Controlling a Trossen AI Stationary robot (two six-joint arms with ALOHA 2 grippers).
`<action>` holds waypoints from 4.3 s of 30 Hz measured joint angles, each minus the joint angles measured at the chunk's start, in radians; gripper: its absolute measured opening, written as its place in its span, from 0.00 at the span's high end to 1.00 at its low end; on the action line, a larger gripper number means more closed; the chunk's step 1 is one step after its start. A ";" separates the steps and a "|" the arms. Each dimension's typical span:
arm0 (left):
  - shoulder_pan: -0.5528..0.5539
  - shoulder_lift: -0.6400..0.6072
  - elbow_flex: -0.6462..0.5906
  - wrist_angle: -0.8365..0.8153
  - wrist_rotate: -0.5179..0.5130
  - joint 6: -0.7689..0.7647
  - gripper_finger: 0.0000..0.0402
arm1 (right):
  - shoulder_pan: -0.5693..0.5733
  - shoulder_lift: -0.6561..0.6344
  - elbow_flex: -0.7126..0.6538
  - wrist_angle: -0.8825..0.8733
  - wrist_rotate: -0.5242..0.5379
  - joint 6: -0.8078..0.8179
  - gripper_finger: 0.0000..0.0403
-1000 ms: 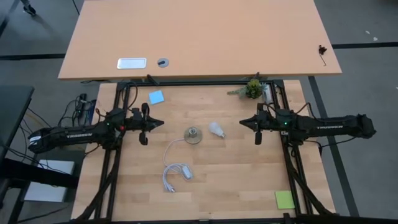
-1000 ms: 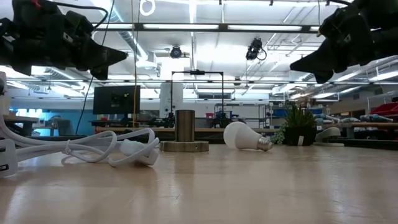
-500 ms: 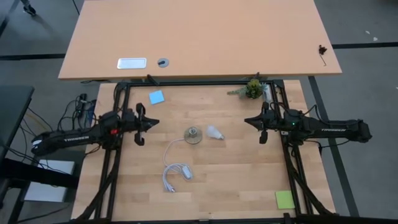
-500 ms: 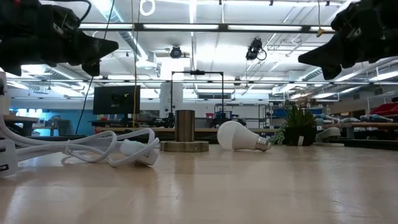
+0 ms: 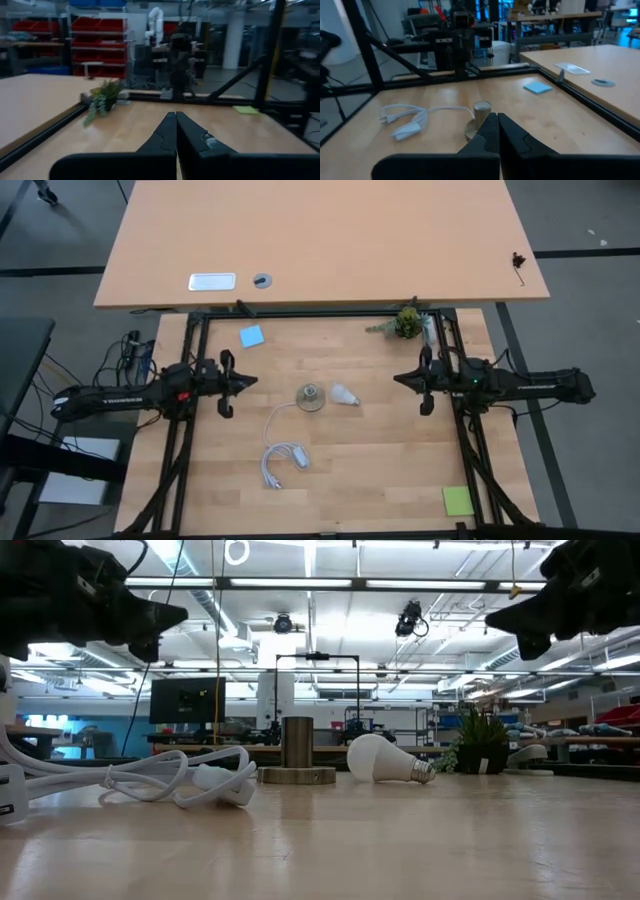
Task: Screw lightbulb
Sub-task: Return to Home Position
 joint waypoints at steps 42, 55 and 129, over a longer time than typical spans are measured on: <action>-0.010 -0.330 0.000 -0.408 -0.086 -0.024 1.00 | 0.089 -0.267 -0.146 -0.021 0.147 -0.015 1.00; -0.009 -0.301 0.000 -0.433 -0.191 0.001 1.00 | 0.089 -0.168 -0.146 -0.013 0.219 -0.051 0.98; -0.009 -0.291 -0.001 -0.329 -0.192 0.055 1.00 | 0.089 -0.150 -0.146 -0.002 0.199 -0.010 0.94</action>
